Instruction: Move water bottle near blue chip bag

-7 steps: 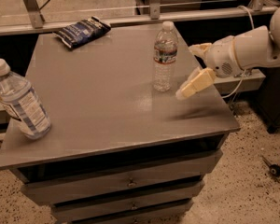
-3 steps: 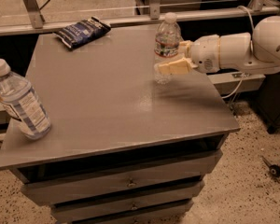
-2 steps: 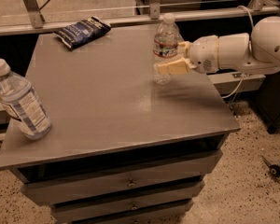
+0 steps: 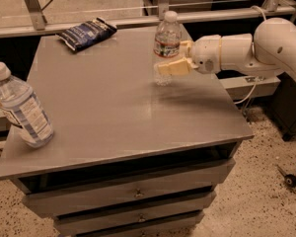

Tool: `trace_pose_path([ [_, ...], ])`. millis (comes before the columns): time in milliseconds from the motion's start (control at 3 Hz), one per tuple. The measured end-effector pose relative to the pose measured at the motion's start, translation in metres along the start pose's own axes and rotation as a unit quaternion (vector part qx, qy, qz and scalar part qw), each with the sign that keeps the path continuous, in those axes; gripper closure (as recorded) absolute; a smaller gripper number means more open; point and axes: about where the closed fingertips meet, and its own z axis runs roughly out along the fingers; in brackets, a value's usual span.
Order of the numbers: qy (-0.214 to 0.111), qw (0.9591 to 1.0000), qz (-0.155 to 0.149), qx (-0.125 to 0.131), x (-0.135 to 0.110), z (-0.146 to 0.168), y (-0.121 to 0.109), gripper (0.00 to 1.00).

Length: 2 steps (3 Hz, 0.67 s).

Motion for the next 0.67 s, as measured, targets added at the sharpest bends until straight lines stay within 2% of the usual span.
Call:
trace_pose_path([
  [333, -0.020, 0.9996, 0.010, 0.015, 0.001, 0.042, -0.042, 1.00],
  [667, -0.016, 0.9998, 0.009, 0.009, -0.014, 0.109, -0.085, 1.00],
])
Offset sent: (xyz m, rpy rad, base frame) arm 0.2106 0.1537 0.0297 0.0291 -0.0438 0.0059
